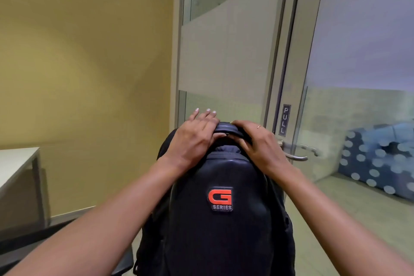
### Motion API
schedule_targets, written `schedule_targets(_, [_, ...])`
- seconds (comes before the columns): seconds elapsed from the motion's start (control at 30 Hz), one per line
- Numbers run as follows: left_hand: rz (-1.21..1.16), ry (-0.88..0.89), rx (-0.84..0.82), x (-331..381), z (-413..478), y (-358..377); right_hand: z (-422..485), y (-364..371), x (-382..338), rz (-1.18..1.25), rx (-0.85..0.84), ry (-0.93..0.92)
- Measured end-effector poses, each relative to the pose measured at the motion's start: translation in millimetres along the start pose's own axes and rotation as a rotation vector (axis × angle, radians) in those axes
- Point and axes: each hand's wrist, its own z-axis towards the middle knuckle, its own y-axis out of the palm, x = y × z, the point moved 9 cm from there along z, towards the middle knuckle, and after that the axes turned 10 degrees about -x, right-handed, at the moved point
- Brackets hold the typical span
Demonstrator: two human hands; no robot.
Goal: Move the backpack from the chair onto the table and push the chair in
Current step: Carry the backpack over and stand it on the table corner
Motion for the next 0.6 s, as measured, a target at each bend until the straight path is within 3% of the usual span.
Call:
schedule_targets(0.23, [0.051,0.052,-0.004,-33.1,35.1,49.9,41.3,52.0,49.0,0.064,-0.142,-0.016])
schedule_targets(0.33, [0.071,0.066,-0.026,-52.7,48.6,71.8,58.4,70.9,64.0,0.023,-0.1,-0.041])
schedule_targets(0.5, [-0.287,-0.013,-0.119,-102.8,58.4,112.8,88.4,111.2,83.8,0.006,-0.027,-0.071])
schedule_targets(0.6, [-0.3,-0.078,-0.176,-132.5,54.3,142.8,106.7,141.2,90.1,-0.006,-0.03,-0.106])
